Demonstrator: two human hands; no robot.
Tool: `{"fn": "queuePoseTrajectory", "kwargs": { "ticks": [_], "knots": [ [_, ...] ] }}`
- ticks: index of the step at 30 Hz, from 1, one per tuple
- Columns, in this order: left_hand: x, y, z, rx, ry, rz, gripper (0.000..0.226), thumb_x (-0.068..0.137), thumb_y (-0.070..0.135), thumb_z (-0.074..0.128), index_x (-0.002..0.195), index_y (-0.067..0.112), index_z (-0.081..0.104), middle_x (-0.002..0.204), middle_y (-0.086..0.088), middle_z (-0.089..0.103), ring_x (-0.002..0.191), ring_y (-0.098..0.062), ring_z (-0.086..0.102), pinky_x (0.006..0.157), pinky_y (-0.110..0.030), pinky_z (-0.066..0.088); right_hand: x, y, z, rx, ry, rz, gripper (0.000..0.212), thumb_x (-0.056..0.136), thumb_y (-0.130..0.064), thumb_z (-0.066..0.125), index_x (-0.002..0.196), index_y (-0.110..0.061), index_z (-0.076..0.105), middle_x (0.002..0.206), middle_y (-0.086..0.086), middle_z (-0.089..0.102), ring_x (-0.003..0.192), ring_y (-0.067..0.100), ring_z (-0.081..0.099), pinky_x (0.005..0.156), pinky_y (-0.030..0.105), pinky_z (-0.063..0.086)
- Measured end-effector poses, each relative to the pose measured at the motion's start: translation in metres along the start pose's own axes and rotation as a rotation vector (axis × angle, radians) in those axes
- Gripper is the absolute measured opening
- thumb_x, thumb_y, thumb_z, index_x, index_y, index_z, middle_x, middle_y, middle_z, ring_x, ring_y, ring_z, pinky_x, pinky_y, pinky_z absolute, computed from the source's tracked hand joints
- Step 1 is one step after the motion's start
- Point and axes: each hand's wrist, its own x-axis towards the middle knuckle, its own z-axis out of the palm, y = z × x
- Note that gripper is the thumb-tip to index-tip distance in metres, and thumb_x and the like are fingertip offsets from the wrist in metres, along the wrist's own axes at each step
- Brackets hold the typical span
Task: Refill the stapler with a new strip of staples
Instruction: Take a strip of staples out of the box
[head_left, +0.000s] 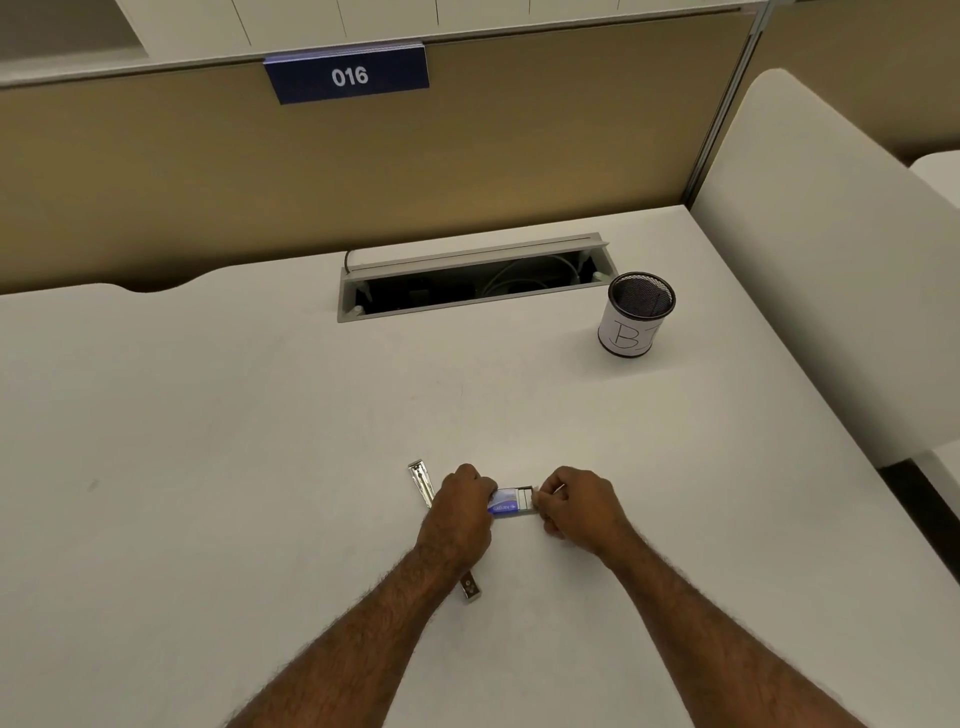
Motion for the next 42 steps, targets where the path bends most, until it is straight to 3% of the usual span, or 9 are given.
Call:
{"fn": "queuePoseTrajectory", "kwargs": {
  "ticks": [6, 11, 15, 25, 30, 34, 37, 39, 42],
  "knots": [
    [0.001, 0.001, 0.0, -0.005, 0.0, -0.005, 0.029, 0.085, 0.016, 0.062, 0.114, 0.011, 0.062, 0.113, -0.01, 0.058, 0.1, -0.021, 0.055, 0.081, -0.027, 0.044, -0.001, -0.002, 0.006, 0.031, 0.027, 0.051, 0.016, 0.082, -0.021, 0.065, 0.068, -0.015, 0.066, 0.052, 0.0, 0.066, 0.036, 0.003, 0.055, 0.05, 0.02, 0.05],
    [0.001, 0.0, 0.001, -0.02, 0.009, 0.008, 0.031, 0.086, 0.019, 0.061, 0.115, 0.01, 0.061, 0.113, -0.011, 0.058, 0.102, -0.02, 0.053, 0.077, -0.021, 0.035, 0.002, -0.007, 0.01, -0.01, 0.057, 0.058, 0.017, 0.082, -0.023, 0.064, 0.068, -0.014, 0.068, 0.058, 0.004, 0.072, 0.05, 0.014, 0.062, 0.063, 0.03, 0.057],
    [0.001, 0.001, 0.004, -0.01, 0.018, 0.015, 0.03, 0.087, 0.017, 0.061, 0.117, 0.013, 0.061, 0.112, -0.009, 0.058, 0.101, -0.019, 0.053, 0.081, -0.023, 0.04, 0.002, -0.01, 0.012, -0.036, 0.003, 0.03, 0.018, 0.083, -0.025, 0.065, 0.07, -0.013, 0.067, 0.057, 0.0, 0.07, 0.051, 0.014, 0.066, 0.059, 0.024, 0.056],
    [0.007, 0.006, 0.01, 0.099, -0.009, 0.048, 0.031, 0.084, 0.006, 0.055, 0.115, 0.013, 0.058, 0.113, -0.007, 0.055, 0.101, -0.022, 0.05, 0.085, -0.033, 0.048, 0.004, -0.014, 0.016, 0.052, -0.028, 0.039, 0.013, 0.08, -0.008, 0.063, 0.081, 0.0, 0.072, 0.078, 0.017, 0.075, 0.074, 0.029, 0.072, 0.076, 0.044, 0.06],
    [0.012, 0.016, 0.007, 0.025, 0.037, 0.072, 0.017, 0.088, 0.022, 0.051, 0.098, 0.01, 0.059, 0.107, -0.006, 0.056, 0.1, -0.024, 0.051, 0.079, -0.03, 0.042, 0.001, -0.015, 0.019, 0.086, 0.005, 0.013, 0.02, 0.085, -0.013, 0.058, 0.074, -0.003, 0.071, 0.074, 0.012, 0.075, 0.07, 0.026, 0.071, 0.072, 0.038, 0.06],
    [0.016, 0.02, 0.002, -0.01, 0.033, 0.084, 0.017, 0.087, 0.016, 0.051, 0.101, 0.01, 0.059, 0.107, -0.005, 0.056, 0.1, -0.022, 0.053, 0.079, -0.031, 0.045, 0.005, -0.014, 0.018, 0.02, 0.078, -0.017, 0.01, 0.085, -0.02, 0.061, 0.08, -0.012, 0.064, 0.069, -0.002, 0.067, 0.066, 0.017, 0.063, 0.066, 0.028, 0.053],
    [0.019, 0.022, 0.0, -0.098, 0.027, 0.102, 0.035, 0.086, 0.012, 0.051, 0.121, 0.009, 0.051, 0.12, -0.005, 0.055, 0.108, -0.023, 0.055, 0.087, -0.033, 0.048, 0.008, -0.016, 0.02, 0.034, 0.072, -0.041, 0.014, 0.085, -0.026, 0.062, 0.094, -0.015, 0.06, 0.072, -0.006, 0.063, 0.064, 0.008, 0.058, 0.058, 0.022, 0.047],
    [0.021, 0.02, -0.002, -0.164, -0.015, 0.108, 0.058, 0.086, 0.015, 0.055, 0.14, 0.011, 0.035, 0.139, -0.005, 0.047, 0.122, -0.023, 0.05, 0.097, -0.032, 0.044, 0.01, -0.019, 0.022, 0.023, 0.047, -0.052, 0.023, 0.087, -0.037, 0.061, 0.098, -0.017, 0.059, 0.079, -0.003, 0.067, 0.071, 0.01, 0.063, 0.064, 0.025, 0.051],
    [0.026, 0.016, -0.005, -0.193, -0.085, 0.132, 0.079, 0.083, 0.014, 0.064, 0.148, 0.015, 0.019, 0.152, -0.003, 0.034, 0.134, -0.021, 0.041, 0.107, -0.031, 0.038, 0.016, -0.024, 0.025, -0.065, 0.043, -0.029, 0.027, 0.085, -0.041, 0.061, 0.095, -0.016, 0.058, 0.086, 0.0, 0.069, 0.077, 0.016, 0.065, 0.068, 0.031, 0.054]
  ]
}}
